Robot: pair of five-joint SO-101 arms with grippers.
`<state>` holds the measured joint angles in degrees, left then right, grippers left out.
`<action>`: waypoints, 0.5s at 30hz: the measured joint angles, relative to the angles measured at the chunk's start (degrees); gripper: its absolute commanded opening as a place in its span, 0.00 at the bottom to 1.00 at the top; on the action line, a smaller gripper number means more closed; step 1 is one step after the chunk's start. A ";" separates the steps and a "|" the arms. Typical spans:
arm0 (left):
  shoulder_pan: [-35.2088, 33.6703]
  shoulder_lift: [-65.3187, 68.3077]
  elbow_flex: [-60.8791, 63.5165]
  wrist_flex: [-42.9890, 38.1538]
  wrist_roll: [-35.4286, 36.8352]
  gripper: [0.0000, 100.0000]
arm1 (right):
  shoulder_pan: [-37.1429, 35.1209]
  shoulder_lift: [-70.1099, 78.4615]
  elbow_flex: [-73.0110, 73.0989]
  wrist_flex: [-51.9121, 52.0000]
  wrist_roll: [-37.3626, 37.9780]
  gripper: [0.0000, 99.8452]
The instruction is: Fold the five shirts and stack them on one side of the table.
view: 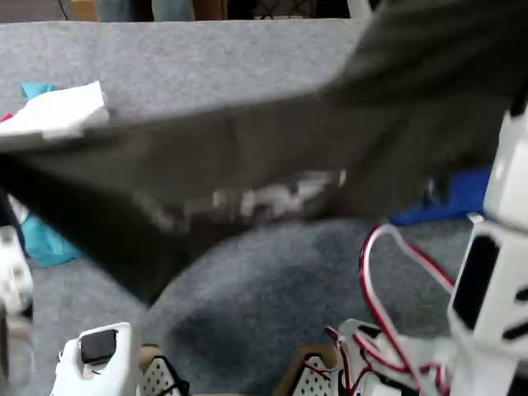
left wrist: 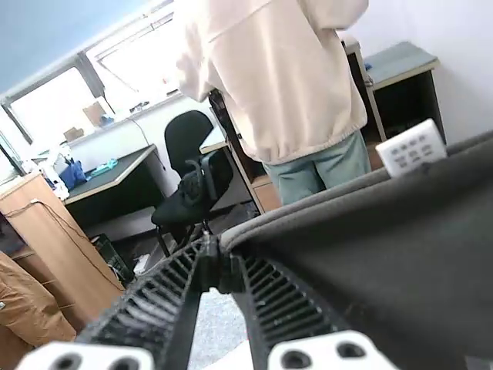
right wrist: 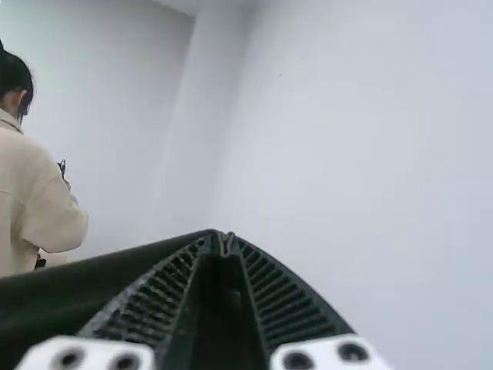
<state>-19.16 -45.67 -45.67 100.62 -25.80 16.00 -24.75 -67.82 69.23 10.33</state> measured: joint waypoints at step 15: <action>-0.44 -17.49 18.81 0.00 -0.18 0.03 | 0.09 -10.73 -1.14 6.33 5.89 0.01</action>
<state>-19.60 -63.16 -26.86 100.62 -25.98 16.09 -35.47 -68.97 75.56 16.22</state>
